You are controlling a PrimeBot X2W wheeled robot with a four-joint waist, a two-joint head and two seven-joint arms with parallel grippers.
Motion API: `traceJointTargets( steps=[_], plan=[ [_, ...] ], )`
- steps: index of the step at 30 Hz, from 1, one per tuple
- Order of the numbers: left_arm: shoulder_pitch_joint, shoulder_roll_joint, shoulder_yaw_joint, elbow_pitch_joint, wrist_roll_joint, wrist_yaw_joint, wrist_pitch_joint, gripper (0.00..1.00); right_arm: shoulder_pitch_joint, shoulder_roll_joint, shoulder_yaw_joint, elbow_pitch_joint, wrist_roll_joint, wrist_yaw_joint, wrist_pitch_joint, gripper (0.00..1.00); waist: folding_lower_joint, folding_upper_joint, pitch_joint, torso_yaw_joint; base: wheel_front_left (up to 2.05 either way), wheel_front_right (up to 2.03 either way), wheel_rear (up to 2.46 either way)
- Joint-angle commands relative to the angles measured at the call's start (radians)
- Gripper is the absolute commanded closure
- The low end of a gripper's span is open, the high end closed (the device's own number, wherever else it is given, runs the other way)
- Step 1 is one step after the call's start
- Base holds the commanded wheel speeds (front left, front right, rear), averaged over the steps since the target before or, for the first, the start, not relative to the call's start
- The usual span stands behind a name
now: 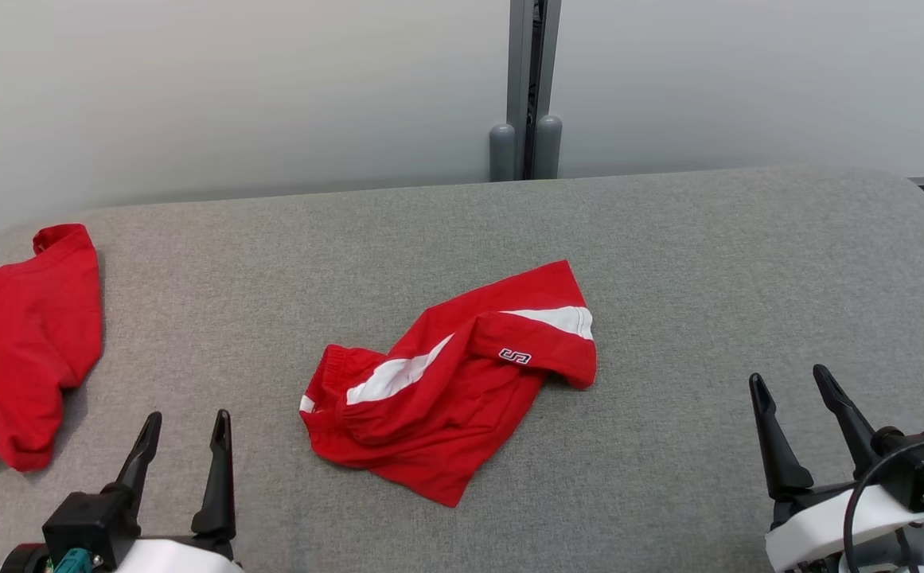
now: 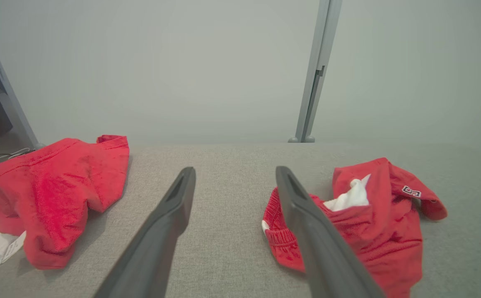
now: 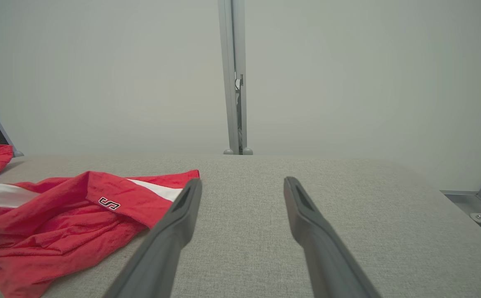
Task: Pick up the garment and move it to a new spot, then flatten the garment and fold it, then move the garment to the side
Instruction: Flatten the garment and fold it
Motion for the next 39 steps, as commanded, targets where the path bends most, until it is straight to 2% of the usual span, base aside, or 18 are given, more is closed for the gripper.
traceJointTargets(
  steps=[1, 6, 16, 21, 26, 27, 28, 29, 30, 39],
  plan=[
    [-0.031, 0.006, 0.0, -0.006, 0.007, -0.005, 0.005, 0.0, 0.001, -0.001, -0.001, -0.002, -0.006, 0.002, 0.0, 0.0, 0.0, 0.0, 0.004, 0.0, 0.0, 0.0, 0.0],
    [-0.108, 0.003, -0.047, -0.005, 0.016, -0.05, 0.066, 0.0, -0.019, 0.003, 0.007, -0.002, -0.005, 0.002, -0.003, 0.0, 0.0, 0.0, 0.028, -0.004, 0.0, 0.0, 0.0],
    [-0.28, -0.052, -0.173, 0.091, -0.021, -0.206, 0.222, 0.0, -0.054, 0.005, 0.026, 0.012, 0.002, 0.002, -0.021, 0.0, 0.0, 0.0, 0.087, -0.03, 0.0, 0.0, 0.0],
    [-0.319, -0.066, -0.196, 0.167, -0.033, -0.247, 0.242, 0.0, -0.067, 0.006, 0.027, 0.024, 0.003, 0.002, -0.031, 0.0, 0.0, 0.0, 0.103, -0.044, 0.0, 0.0, 0.0],
    [-0.336, -0.078, -0.2, 0.217, -0.046, -0.27, 0.242, 0.0, -0.07, 0.007, 0.022, 0.033, 0.003, 0.002, -0.04, 0.0, 0.0, 0.0, 0.113, -0.049, 0.0, 0.0, 0.0],
    [-0.34, -0.078, -0.201, 0.223, -0.046, -0.274, 0.24, 0.05, -0.071, 0.007, 0.021, 0.034, 0.003, 0.002, -0.041, 0.0, 0.0, 0.0, 0.115, -0.049, 0.0, 0.0, 0.0],
    [-0.345, -0.077, -0.203, 0.229, -0.049, -0.28, 0.244, 0.46, -0.072, 0.008, 0.02, 0.035, 0.002, 0.002, -0.04, 0.0, 0.0, 0.0, 0.117, -0.049, 0.0, 0.0, 0.0],
    [-0.35, -0.078, -0.203, 0.233, -0.051, -0.284, 0.243, 0.78, -0.073, 0.008, 0.02, 0.036, 0.001, 0.002, -0.041, 0.0, 0.0, 0.0, 0.119, -0.049, 0.0, 0.0, 0.0],
    [-0.354, -0.08, -0.203, 0.236, -0.054, -0.287, 0.241, 1.0, -0.076, 0.008, 0.019, 0.037, 0.0, 0.002, -0.042, 0.0, 0.0, 0.0, 0.121, -0.048, 0.0, 0.0, 0.0],
    [-0.369, -0.076, -0.219, 0.253, -0.047, -0.304, 0.246, 1.0, -0.116, 0.001, 0.013, 0.046, -0.003, 0.002, -0.043, 0.0, 0.0, 0.0, 0.136, -0.035, 0.0, 0.0, 0.0]
  ],
)
